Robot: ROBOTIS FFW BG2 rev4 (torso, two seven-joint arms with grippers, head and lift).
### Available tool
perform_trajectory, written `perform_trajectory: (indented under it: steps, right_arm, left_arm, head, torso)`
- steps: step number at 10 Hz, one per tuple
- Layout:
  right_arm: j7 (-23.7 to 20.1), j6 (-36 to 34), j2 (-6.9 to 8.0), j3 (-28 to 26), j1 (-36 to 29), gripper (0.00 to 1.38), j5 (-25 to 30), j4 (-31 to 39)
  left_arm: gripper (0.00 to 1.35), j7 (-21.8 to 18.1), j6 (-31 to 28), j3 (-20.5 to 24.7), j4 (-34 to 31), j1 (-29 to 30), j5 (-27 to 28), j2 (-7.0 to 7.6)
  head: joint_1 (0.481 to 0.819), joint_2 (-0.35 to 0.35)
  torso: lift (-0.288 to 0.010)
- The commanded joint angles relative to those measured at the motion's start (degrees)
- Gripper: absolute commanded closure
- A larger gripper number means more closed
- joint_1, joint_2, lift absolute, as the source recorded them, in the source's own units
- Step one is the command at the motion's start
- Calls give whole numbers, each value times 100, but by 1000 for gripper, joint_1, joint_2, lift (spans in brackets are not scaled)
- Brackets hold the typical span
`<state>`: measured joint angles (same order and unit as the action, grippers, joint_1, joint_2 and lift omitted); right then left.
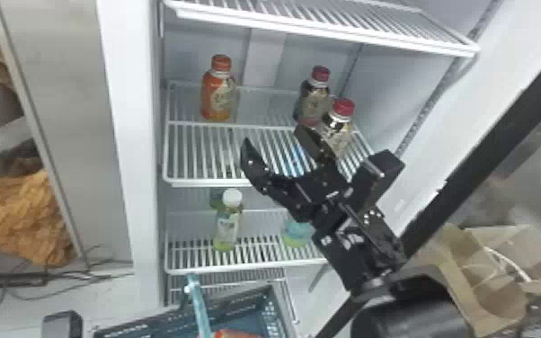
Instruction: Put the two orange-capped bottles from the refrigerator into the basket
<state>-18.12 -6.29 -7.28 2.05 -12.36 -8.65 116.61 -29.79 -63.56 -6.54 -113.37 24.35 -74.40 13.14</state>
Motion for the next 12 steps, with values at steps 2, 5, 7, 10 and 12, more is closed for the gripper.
perform_trajectory:
  steps: [2, 5, 7, 10, 12]
  right_arm:
    - [212, 249, -10, 344, 632, 84, 65, -644]
    - [520, 404, -19, 686, 1391, 71, 156, -1628]
    - [757, 545, -19, 869, 1925, 55, 202, -2317]
    - [1047, 587, -1, 1121, 2558, 42, 156, -3020]
    - [1082, 643, -1, 1269, 2853, 35, 88, -3428]
  left_arm:
    - [1210, 0, 0, -9, -4, -16, -10, 5]
    - [1210, 0, 0, -43, 10, -45, -32, 13]
    - [1210, 0, 0, -55, 10, -59, -32, 22]
    - [1210, 9, 0, -66, 10, -59, -21, 22]
    - [1210, 9, 0, -78, 24, -87, -21, 22]
  head:
    - [695, -278]
    - [695, -238]
    - [695, -223]
    - [695, -206]
    - [695, -195]
  torso:
    - [-40]
    - [-40]
    - [-40]
    - [-40]
    - [-40]
